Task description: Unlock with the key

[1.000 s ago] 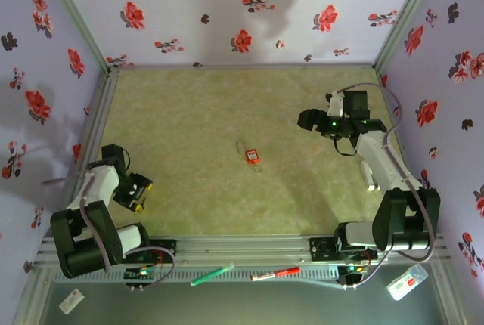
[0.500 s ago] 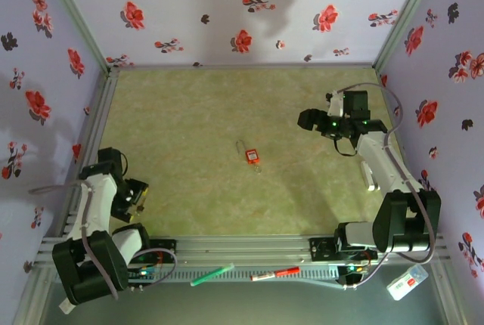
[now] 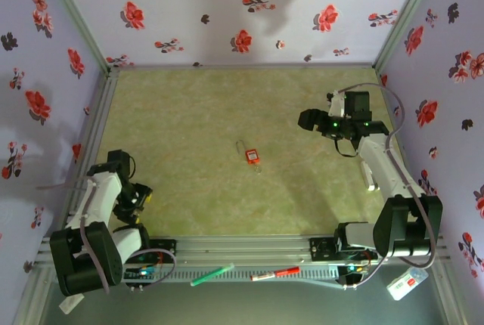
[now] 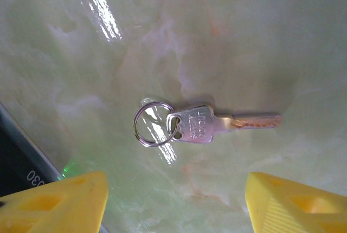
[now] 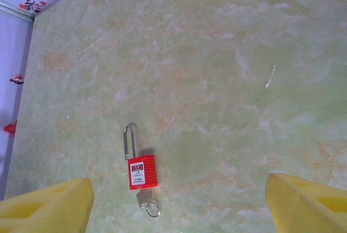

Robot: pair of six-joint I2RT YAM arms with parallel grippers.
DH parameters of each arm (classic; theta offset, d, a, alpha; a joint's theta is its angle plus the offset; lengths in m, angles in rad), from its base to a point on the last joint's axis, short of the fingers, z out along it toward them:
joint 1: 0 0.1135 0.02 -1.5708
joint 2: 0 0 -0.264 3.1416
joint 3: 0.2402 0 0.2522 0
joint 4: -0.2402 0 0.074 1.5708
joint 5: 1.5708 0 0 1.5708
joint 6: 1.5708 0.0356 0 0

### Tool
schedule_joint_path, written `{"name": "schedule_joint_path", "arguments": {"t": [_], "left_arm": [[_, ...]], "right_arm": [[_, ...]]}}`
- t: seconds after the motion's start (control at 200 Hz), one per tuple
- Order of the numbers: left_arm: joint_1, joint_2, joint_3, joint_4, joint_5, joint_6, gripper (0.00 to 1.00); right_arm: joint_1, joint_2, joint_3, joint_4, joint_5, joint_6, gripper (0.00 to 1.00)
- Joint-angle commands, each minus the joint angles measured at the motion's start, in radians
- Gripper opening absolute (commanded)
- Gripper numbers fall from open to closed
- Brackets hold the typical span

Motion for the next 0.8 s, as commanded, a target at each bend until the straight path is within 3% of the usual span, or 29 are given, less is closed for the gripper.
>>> {"name": "schedule_joint_path", "arguments": {"t": [0.0, 0.195, 0.62, 0.795], "left_arm": [[-0.004, -0.009, -0.023, 0.021, -0.026, -0.045, 0.61], [0.029, -0.007, -0.042, 0.051, -0.030, -0.040, 0.53], [0.070, -0.014, -0.037, 0.039, -0.064, -0.025, 0.52], [0.073, 0.013, -0.055, 0.083, -0.050, -0.034, 0.46]], "right_arm": [[0.007, -0.024, -0.013, -0.011, -0.016, -0.010, 0.84], [0.007, -0.026, -0.013, -0.014, -0.016, -0.012, 0.84], [0.007, -0.024, -0.011, -0.010, -0.021, -0.015, 0.84], [0.006, -0.027, -0.014, -0.012, -0.019, -0.017, 0.84]]}}
